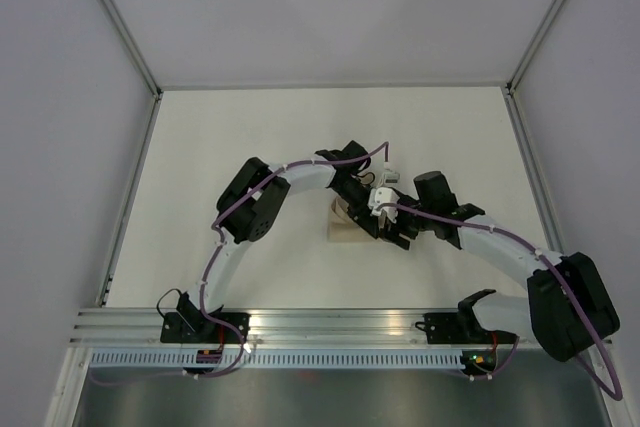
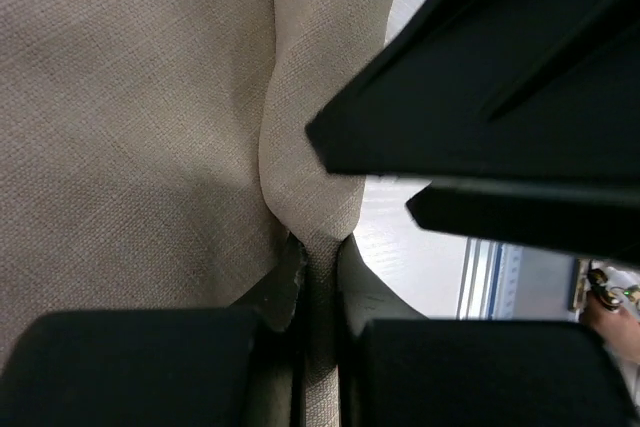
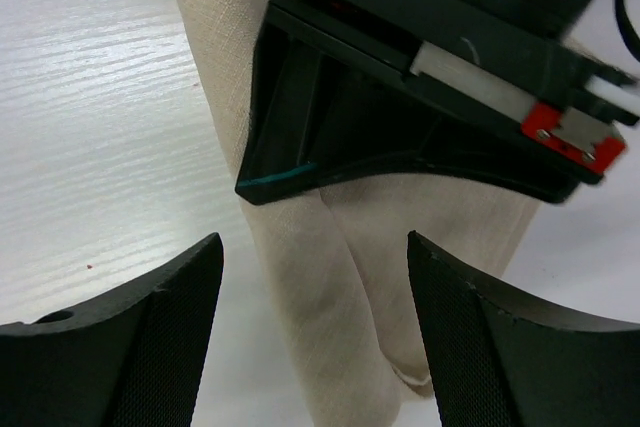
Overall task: Fold the napkin, place the utensils inside, and roll it up
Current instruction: Roll the napkin with the utensil
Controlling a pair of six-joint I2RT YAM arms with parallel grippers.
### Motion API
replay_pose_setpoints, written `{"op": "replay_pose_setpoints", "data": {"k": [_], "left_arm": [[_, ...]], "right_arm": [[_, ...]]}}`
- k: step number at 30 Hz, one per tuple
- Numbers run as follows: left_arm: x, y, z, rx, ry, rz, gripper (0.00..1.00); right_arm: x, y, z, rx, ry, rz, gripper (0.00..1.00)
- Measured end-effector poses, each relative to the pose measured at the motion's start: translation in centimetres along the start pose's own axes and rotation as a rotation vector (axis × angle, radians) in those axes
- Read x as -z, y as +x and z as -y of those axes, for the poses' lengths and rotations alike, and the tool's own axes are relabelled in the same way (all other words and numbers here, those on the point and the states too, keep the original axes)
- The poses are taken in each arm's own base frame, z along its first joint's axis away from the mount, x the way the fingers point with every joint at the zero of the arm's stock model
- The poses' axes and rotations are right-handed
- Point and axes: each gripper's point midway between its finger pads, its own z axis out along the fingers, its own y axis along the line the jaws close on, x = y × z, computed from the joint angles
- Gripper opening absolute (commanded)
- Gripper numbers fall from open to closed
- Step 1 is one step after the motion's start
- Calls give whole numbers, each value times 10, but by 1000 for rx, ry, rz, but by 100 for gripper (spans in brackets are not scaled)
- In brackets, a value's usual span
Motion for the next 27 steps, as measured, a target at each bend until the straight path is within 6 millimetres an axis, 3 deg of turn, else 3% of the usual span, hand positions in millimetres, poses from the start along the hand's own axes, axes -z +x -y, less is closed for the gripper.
{"op": "replay_pose_setpoints", "data": {"k": [7,10,14,17,20,27], "left_arm": [[-1,1,1,52,29,-5,5],[-1,1,0,72,37,-6,12],[-1,1,-1,97,47,-6,29],[-1,1,-1,115,55,-3,36],[2,0,-1,137,63,14,41],[20,-1,-8,241,54,118,43]], "right_arm": [[-19,5,-9,62,-27,-49,78],[-22,14,-9,66,-22,-73,64],[-26,24,-9,71,-24,-110,45],[-29,29,-12,69,-39,-120,26],[-31,28,-11,80,-41,-118,14],[-42,21,-3,90,-73,-102,5]]}}
